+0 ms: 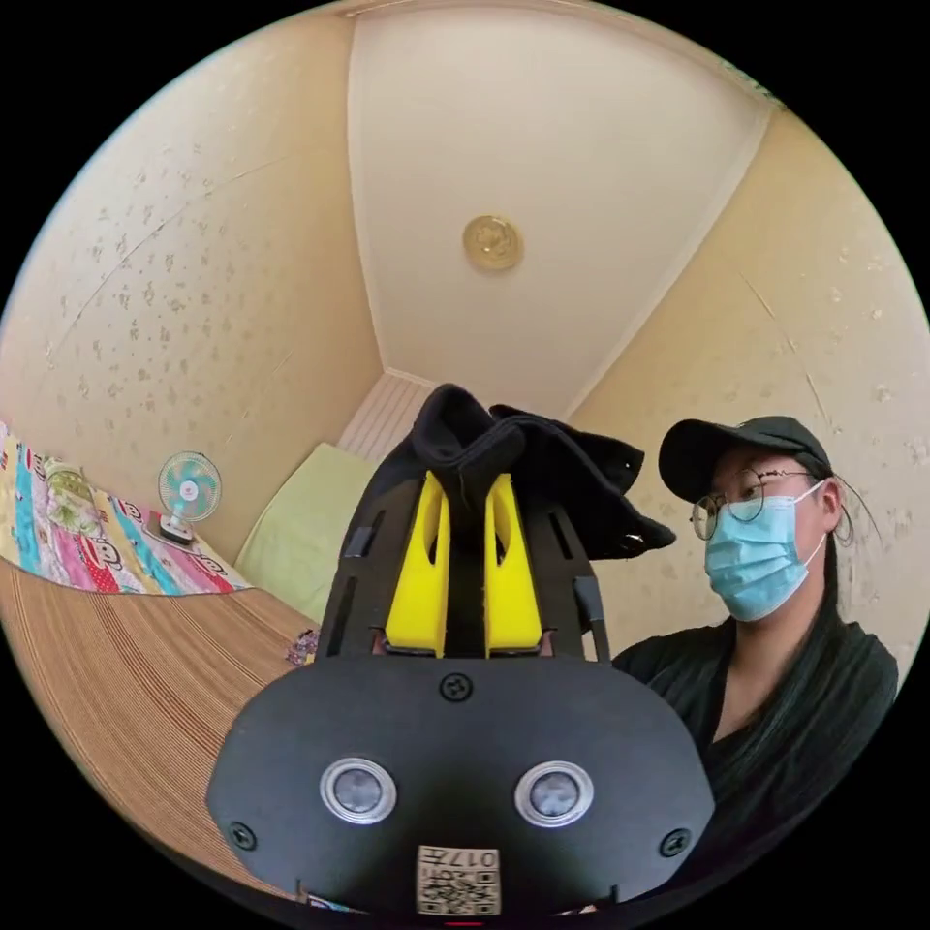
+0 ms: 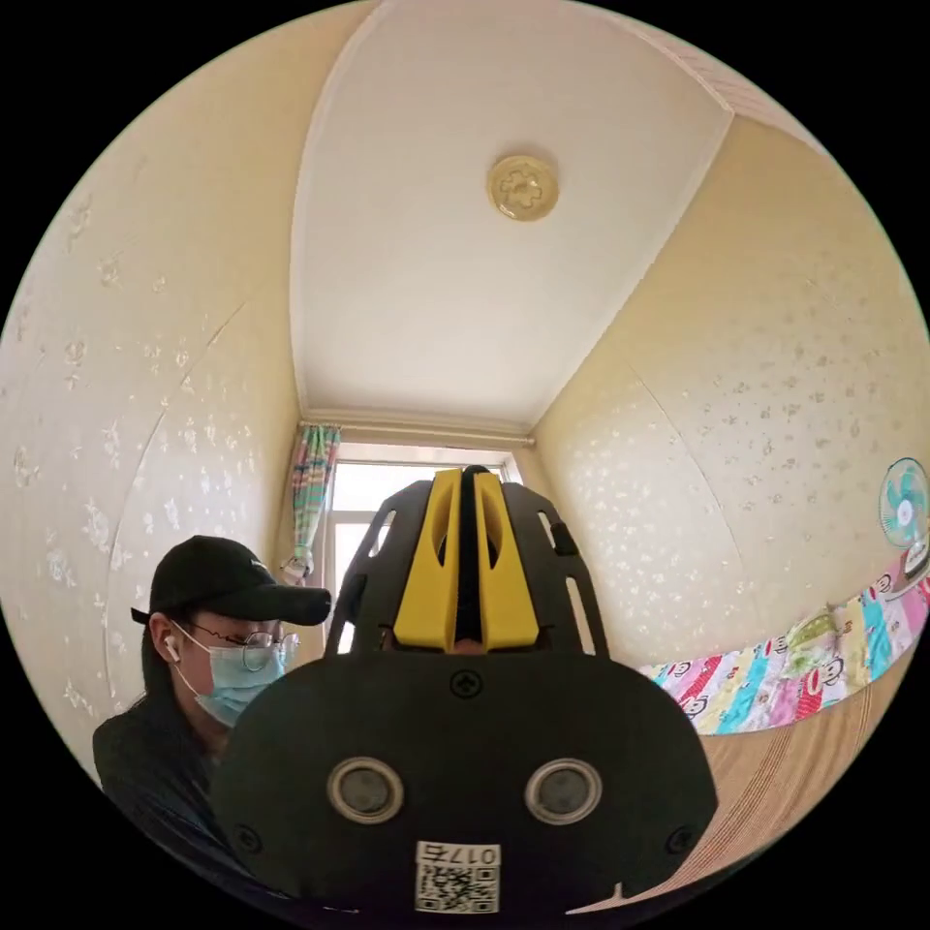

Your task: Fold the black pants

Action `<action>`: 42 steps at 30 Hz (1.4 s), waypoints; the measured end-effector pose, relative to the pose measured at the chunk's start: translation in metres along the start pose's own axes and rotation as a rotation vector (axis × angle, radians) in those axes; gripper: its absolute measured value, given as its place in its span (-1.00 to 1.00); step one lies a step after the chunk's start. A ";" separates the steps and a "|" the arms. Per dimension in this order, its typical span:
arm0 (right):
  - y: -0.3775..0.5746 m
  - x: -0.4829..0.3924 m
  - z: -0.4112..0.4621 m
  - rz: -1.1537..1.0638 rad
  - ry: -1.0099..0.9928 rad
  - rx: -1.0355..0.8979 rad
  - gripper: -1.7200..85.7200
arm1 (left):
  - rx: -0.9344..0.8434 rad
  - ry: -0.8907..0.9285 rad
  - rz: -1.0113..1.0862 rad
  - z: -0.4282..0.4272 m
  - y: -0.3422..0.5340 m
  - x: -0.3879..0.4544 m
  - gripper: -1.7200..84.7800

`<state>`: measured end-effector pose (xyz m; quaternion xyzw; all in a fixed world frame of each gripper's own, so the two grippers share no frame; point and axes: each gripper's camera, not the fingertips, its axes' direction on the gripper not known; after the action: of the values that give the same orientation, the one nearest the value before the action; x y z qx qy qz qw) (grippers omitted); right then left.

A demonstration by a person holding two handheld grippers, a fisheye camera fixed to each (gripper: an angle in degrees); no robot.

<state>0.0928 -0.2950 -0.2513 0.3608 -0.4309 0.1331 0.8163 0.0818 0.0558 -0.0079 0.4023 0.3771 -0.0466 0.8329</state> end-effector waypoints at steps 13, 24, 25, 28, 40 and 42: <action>0.123 0.438 0.157 -0.030 0.872 -0.754 -0.83 | -0.389 -0.839 -0.184 0.011 -0.142 -0.298 -0.73; 0.432 0.447 -0.014 0.790 0.438 -1.009 -0.68 | -0.710 -1.029 -0.616 -0.149 0.195 -0.310 -0.66; 0.445 0.434 -0.019 0.831 0.429 -1.013 -0.67 | -0.638 -1.064 -0.669 -0.168 0.207 -0.292 -0.65; 0.463 0.397 -0.023 0.816 0.467 -1.080 -0.66 | -0.526 -0.932 -0.860 -0.191 0.243 -0.265 -0.64; 0.368 0.335 -0.095 0.936 0.032 -0.783 -0.89 | -0.496 -0.523 -0.818 -0.201 0.256 -0.157 -0.92; 0.342 0.332 -0.134 0.950 0.007 -0.599 -0.89 | -0.497 -0.470 -0.728 -0.200 0.234 -0.129 -0.90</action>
<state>0.1901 0.0087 0.1271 -0.1210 -0.5623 0.3591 0.7350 -0.0387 0.3256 0.1483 0.0126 0.2951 -0.3323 0.8957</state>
